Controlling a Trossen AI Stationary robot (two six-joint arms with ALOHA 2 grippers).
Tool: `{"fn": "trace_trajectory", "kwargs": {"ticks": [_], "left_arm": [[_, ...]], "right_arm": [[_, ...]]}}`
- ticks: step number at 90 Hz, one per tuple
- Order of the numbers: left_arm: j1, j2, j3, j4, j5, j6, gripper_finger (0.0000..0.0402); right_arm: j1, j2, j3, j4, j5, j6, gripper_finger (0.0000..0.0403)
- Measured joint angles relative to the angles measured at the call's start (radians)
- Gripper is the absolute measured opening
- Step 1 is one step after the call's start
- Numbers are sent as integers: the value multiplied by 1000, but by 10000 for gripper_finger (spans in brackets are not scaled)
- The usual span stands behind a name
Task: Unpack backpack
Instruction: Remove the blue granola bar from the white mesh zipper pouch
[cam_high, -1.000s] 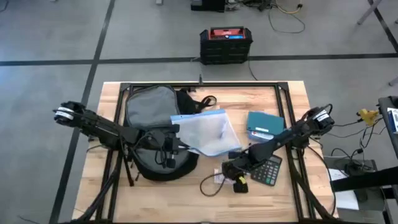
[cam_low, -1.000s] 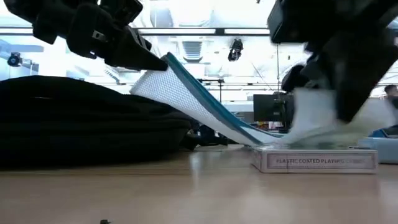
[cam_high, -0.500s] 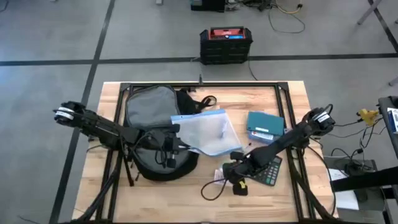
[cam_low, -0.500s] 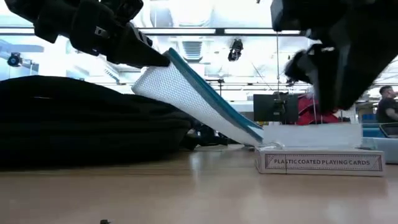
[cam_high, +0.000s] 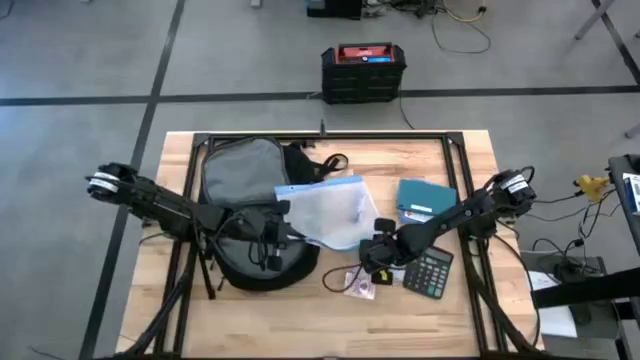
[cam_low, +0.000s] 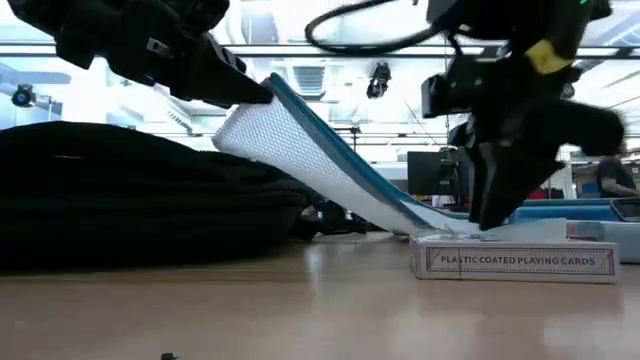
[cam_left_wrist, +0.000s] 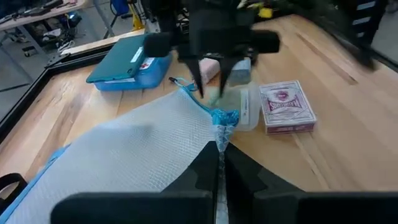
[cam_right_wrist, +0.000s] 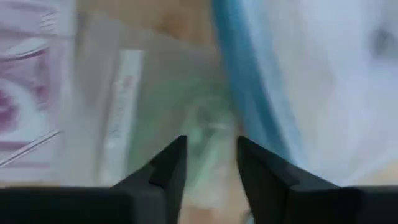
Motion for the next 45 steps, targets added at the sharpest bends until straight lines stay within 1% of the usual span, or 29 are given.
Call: {"fn": "trace_trajectory", "kwargs": {"ticks": [11, 16, 24, 31, 38, 45], "left_arm": [[0, -9, 0, 4, 1, 9, 0], [0, -10, 0, 5, 3, 9, 0], [-2, -9, 0, 4, 7, -23, 1], [-2, -6, 0, 4, 42, -64, 9], [-6, -5, 0, 3, 65, -81, 28], [-12, -5, 0, 4, 67, -91, 59]], "right_arm": [[-32, 0, -13, 11, 7, -11, 26], [-38, 0, -16, 13, 48, -12, 9], [-38, 0, -16, 12, 154, -12, 9], [-38, 0, -13, 11, 260, -12, 9], [-35, 0, -7, 18, 348, -14, 2], [-34, 0, -7, 50, 411, -31, 2]]}}
